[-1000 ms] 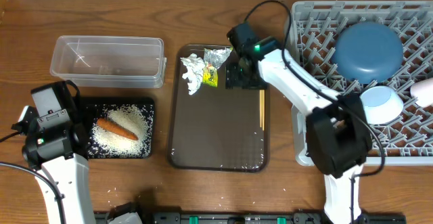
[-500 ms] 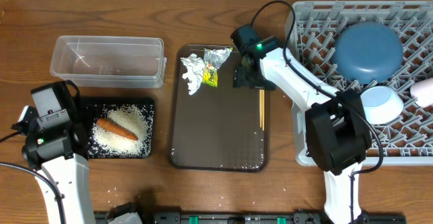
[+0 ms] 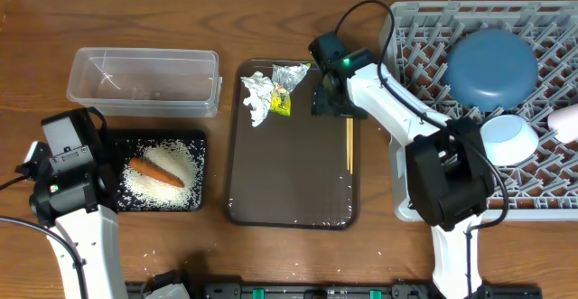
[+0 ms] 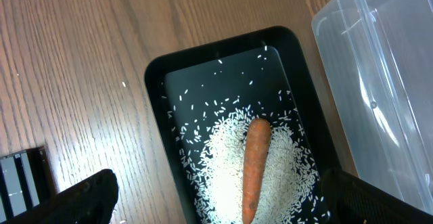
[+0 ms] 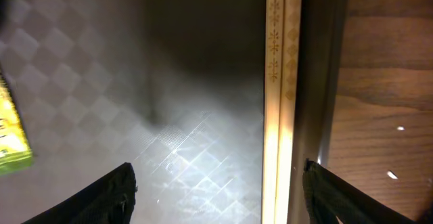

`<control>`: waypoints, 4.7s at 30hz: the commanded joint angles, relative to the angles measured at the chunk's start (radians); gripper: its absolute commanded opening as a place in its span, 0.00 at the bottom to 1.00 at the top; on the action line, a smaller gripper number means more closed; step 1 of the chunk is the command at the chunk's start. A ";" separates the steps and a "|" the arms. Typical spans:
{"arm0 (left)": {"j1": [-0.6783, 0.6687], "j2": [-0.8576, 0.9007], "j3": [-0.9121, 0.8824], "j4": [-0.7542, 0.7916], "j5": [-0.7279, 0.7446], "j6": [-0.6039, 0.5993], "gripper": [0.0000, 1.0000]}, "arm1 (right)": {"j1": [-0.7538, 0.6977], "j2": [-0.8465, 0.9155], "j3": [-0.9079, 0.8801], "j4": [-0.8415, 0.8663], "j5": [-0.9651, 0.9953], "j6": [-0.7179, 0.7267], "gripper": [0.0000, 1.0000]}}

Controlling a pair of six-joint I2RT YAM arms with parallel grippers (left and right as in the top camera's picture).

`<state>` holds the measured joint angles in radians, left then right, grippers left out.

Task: Sort waste into correct bins and load items into the dishwasher rack
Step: 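Move the right gripper back over the dark tray toward the chopsticks, then lower the right gripper and grasp one wooden chopstick, then carry the chopstick to the rack and release it, then return the right gripper to the tray and grasp the second chopstick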

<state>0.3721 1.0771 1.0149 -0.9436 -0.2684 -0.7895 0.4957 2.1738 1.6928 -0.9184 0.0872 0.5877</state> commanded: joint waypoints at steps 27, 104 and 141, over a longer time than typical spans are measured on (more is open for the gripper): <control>0.005 -0.006 0.012 -0.006 -0.009 -0.013 0.98 | 0.009 0.032 -0.003 0.033 0.014 -0.013 0.77; 0.005 -0.006 0.012 -0.006 -0.009 -0.013 0.98 | -0.399 -0.247 0.119 -0.065 -0.076 -0.455 0.03; 0.005 -0.006 0.012 -0.006 -0.009 -0.013 0.98 | -0.042 -0.035 0.109 -0.098 -0.068 -0.123 0.83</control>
<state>0.3721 1.0771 1.0149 -0.9436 -0.2684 -0.7895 0.4393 2.0693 1.8088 -1.0233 -0.0231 0.4049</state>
